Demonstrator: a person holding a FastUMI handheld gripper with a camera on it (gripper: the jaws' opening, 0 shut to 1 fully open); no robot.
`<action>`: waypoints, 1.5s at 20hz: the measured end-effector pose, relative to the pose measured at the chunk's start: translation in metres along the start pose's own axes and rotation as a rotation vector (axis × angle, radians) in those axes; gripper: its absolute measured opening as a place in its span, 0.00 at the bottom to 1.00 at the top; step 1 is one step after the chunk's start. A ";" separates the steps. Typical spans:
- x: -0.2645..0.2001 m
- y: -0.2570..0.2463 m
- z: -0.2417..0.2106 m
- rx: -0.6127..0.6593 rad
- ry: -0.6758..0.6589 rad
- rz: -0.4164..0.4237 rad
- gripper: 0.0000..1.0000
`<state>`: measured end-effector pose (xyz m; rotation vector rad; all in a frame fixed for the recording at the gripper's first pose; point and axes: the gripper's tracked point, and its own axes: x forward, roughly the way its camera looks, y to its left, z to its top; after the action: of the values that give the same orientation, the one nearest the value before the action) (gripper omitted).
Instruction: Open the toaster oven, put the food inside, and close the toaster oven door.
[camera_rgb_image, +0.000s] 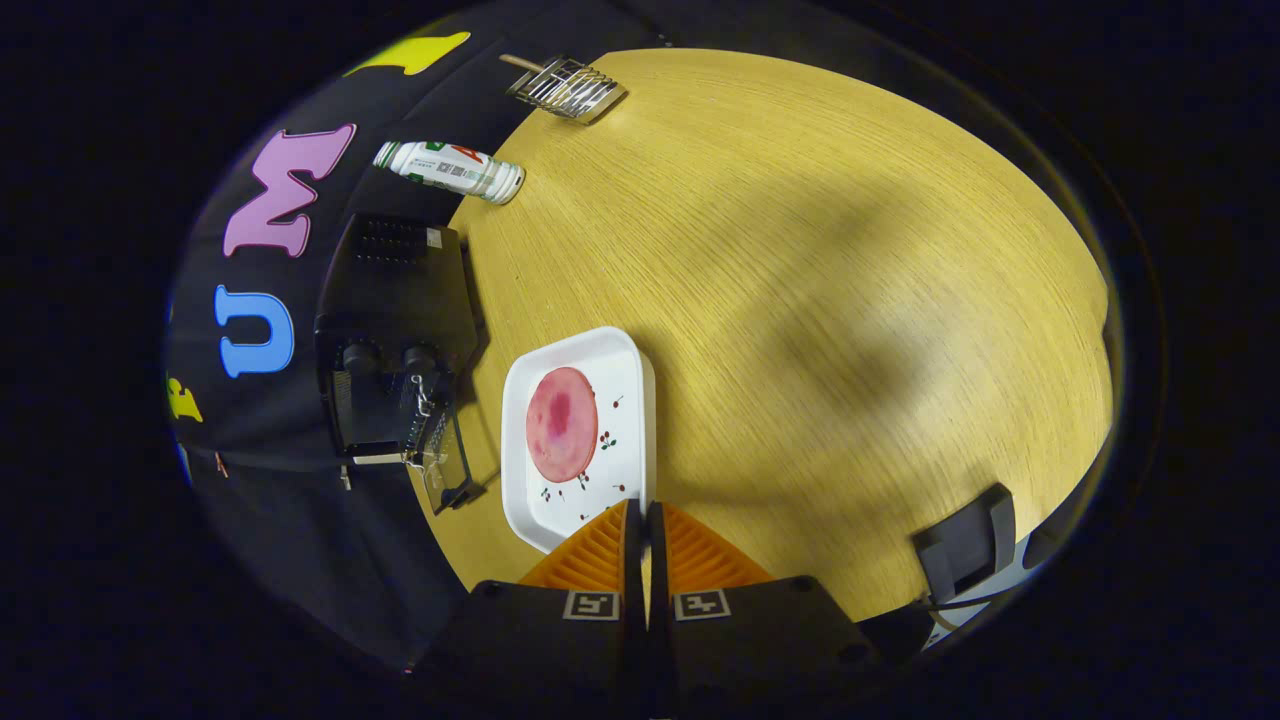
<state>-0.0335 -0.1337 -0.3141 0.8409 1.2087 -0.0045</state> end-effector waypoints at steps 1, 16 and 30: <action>-0.006 0.000 -0.002 0.006 -0.022 0.003 0.06; -0.048 0.116 -0.097 0.188 -0.205 0.228 0.05; 0.069 0.238 -0.118 0.083 -0.070 0.249 0.06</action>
<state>-0.0018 0.1309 -0.2469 1.0519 1.0371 0.1182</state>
